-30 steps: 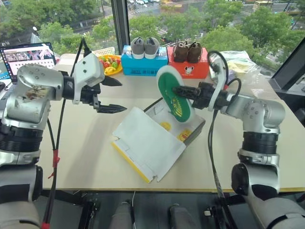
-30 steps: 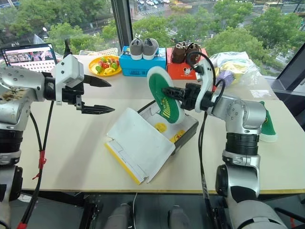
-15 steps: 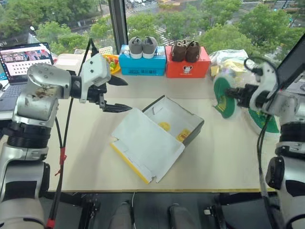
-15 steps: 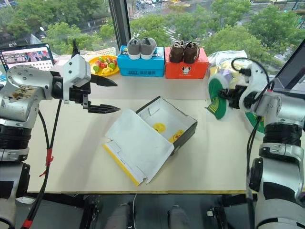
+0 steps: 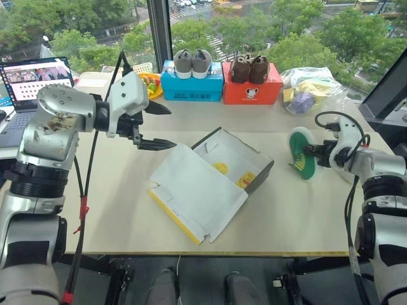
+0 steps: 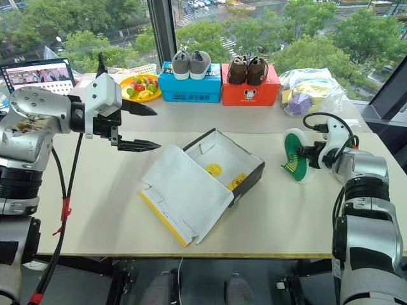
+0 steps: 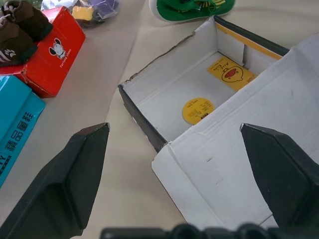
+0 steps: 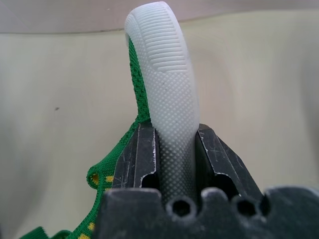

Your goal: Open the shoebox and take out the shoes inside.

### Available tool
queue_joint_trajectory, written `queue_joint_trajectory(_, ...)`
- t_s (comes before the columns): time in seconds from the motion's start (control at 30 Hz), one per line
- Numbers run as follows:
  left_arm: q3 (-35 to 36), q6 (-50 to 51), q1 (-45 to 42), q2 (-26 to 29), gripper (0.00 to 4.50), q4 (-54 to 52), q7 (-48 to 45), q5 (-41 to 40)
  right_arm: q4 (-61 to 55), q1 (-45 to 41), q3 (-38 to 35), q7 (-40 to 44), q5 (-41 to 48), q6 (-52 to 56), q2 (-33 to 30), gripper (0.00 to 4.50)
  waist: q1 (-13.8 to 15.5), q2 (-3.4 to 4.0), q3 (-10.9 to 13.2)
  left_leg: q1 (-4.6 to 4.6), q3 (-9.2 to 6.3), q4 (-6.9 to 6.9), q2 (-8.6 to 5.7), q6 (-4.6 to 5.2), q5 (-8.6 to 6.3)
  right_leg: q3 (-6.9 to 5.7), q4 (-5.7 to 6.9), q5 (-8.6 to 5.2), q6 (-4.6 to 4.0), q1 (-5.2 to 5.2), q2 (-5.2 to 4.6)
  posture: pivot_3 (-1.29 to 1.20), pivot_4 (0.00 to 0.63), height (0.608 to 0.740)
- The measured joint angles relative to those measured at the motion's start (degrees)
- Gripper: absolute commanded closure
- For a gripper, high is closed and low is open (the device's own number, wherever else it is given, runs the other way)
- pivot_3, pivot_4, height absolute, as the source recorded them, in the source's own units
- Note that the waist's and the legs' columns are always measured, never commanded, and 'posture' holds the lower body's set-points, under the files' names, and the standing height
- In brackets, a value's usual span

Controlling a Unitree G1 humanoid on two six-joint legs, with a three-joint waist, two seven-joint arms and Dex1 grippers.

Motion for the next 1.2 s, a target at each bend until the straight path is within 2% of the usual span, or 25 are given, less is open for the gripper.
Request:
queue_joint_trajectory(0.27, -0.01, -0.15, -0.03, -0.73, 0.00, 0.83, -0.19, 0.48, 4.07, 0.05, 2.40, -6.76, -8.13, -10.39, -4.30, 0.02, -0.49, 0.00, 0.00, -0.01, 0.00, -0.08, -0.05, 0.00, 0.00, 0.07, -0.03, 0.03, 0.04, -0.08, -0.02, 0.00, 0.150, 0.739)
queue_joint_trajectory(0.4, -0.23, -0.27, -0.10, -1.08, 0.00, 0.95, -0.26, 0.49, 4.42, -0.55, 2.47, -8.97, -9.42, -11.78, -4.55, 0.02, -1.29, 0.02, 0.01, 0.00, 0.01, -0.13, -0.05, 0.00, 0.00, 0.11, -0.03, 0.03, 0.03, -0.11, -0.02, 0.00, 0.150, 0.739)
queue_joint_trajectory(0.5, 0.96, 0.25, -0.05, -2.27, 0.00, 1.82, 0.16, -0.83, 0.60, -1.51, 2.29, -8.06, -9.22, -11.97, -4.61, 0.02, -1.66, 0.05, 0.03, 0.00, 0.01, -0.10, -0.05, 0.00, 0.00, 0.12, 0.00, 0.03, 0.04, -0.10, -0.02, 0.00, 0.150, 0.739)
queue_joint_trajectory(0.57, 2.88, 0.27, 1.56, -2.62, 0.00, 2.04, 1.20, -2.16, -8.97, -0.53, 2.11, -3.81, -7.46, -10.10, -4.91, 0.02, -1.99, 0.12, 0.03, 0.02, 0.01, -0.14, -0.05, 0.01, 0.00, 0.14, 0.02, 0.03, 0.04, -0.11, -0.02, 0.00, 0.150, 0.739)
queue_joint_trajectory(0.67, 7.11, 0.55, 4.76, -3.59, 0.00, 2.36, 4.44, -4.37, -24.53, 1.65, 0.85, 1.43, -2.16, -0.70, -5.28, 0.02, -1.90, 0.13, 0.03, 0.02, -0.03, -0.18, -0.04, 0.01, 0.00, 0.11, 0.06, 0.02, 0.03, -0.12, 0.00, 0.00, 0.150, 0.739)
queue_joint_trajectory(0.8, 14.99, 4.21, 8.93, -5.35, 0.00, 1.14, 10.59, -9.59, -41.64, 6.22, 0.38, 6.56, 3.13, 7.44, -6.27, 0.02, -1.06, 0.11, 0.02, 0.01, -0.04, -0.10, -0.03, 0.01, 0.00, 0.07, 0.07, 0.02, 0.03, -0.07, -0.01, 0.00, 0.150, 0.739)
queue_joint_trajectory(0.87, 20.27, 5.44, 13.12, -6.36, 0.00, -1.66, 15.23, -11.88, -47.43, 11.46, -0.30, 7.82, 4.73, 7.74, -6.50, 0.02, -0.51, 0.04, -0.05, 0.10, -0.03, -0.09, -0.03, 0.01, -0.01, 0.06, 0.00, 0.01, 0.04, 0.04, -0.03, 0.00, 0.150, 0.739)
queue_joint_trajectory(0.97, 25.03, 6.38, 20.55, -9.80, 0.00, -7.18, 22.24, -13.33, -51.52, 18.77, -1.38, 6.57, 5.35, 5.77, -2.89, 0.02, 0.23, 0.01, -0.07, 0.11, -0.03, 0.00, -0.04, 0.01, -0.01, 0.04, -0.01, 0.03, 0.05, 0.11, -0.05, 0.00, 0.150, 0.739)
queue_joint_trajectory(1.03, 25.50, 6.28, 24.58, -11.37, 0.00, -10.30, 25.38, -13.28, -52.78, 21.28, -1.90, 4.61, 5.48, 4.87, -0.62, 0.02, 0.70, 0.00, -0.06, 0.06, -0.02, 0.09, -0.04, 0.00, 0.00, 0.06, 0.05, 0.07, 0.07, 0.05, -0.05, 0.00, 0.150, 0.739)
queue_joint_trajectory(1.1, 25.23, 5.66, 31.34, -9.10, 0.00, -14.68, 24.76, -12.94, -58.05, 22.38, -4.51, 2.49, 8.05, 7.22, 1.26, 0.02, 0.65, 0.03, -0.07, 0.09, 0.04, 0.03, -0.03, -0.01, -0.01, 0.16, 0.06, 0.08, 0.05, -0.01, -0.05, 0.00, 0.150, 0.739)
queue_joint_trajectory(1.2, 24.75, 5.31, 39.12, -8.95, 0.00, -18.90, 25.11, -12.87, -66.43, 23.21, -10.87, -3.70, 11.55, 11.61, 3.80, 0.02, 0.86, 0.00, -0.08, 0.12, 0.04, -0.08, 0.02, -0.01, 0.00, 0.11, 0.05, 0.07, 0.01, -0.02, -0.02, 0.00, 0.150, 0.739)
